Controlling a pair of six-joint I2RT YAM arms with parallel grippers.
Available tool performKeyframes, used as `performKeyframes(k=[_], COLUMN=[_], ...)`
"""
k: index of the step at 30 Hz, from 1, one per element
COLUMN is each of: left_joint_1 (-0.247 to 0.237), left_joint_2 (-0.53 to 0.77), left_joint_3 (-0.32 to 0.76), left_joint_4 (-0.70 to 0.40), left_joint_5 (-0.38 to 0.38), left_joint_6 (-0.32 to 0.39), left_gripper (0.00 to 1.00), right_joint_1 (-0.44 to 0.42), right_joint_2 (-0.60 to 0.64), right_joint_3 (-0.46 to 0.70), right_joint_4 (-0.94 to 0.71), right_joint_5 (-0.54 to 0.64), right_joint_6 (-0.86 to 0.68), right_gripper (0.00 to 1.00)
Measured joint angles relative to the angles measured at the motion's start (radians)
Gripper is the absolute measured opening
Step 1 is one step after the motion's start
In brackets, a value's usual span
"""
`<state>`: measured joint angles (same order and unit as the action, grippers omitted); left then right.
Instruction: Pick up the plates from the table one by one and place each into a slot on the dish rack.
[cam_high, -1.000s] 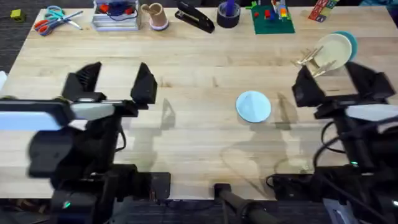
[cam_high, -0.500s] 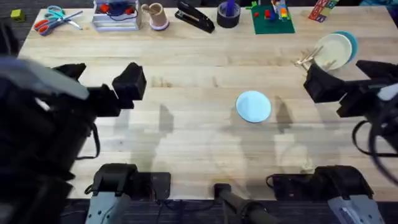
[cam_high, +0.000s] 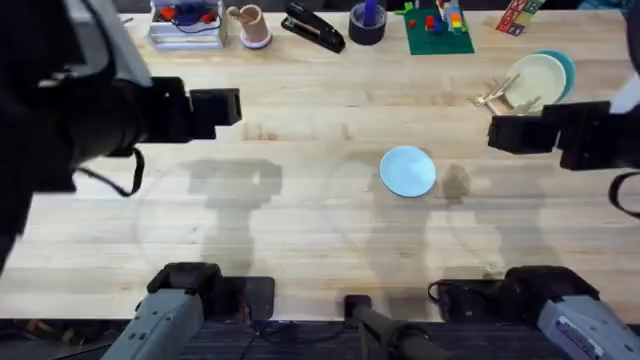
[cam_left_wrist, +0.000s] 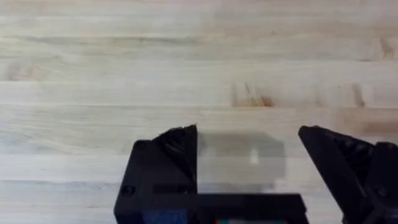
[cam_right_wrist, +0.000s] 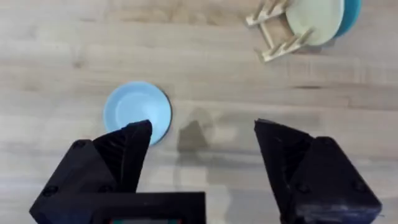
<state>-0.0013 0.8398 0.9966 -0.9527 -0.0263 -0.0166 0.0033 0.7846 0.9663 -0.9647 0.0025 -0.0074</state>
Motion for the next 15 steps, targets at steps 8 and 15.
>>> performKeyframes(k=[8, 15], left_joint_1=[0.0, 0.0], left_joint_2=[0.123, 0.143], left_joint_3=[0.03, 0.03], left_joint_4=[-0.029, -0.031], left_joint_5=[0.038, 0.053], left_joint_6=[-0.002, -0.002], left_gripper=[0.993, 0.994], right_joint_1=[0.0, 0.0], right_joint_2=[0.106, 0.112], right_joint_3=[0.046, 0.046], right_joint_4=[-0.055, -0.057], right_joint_5=[0.0, 0.0], right_joint_6=[0.0, 0.0], right_gripper=[0.995, 0.995])
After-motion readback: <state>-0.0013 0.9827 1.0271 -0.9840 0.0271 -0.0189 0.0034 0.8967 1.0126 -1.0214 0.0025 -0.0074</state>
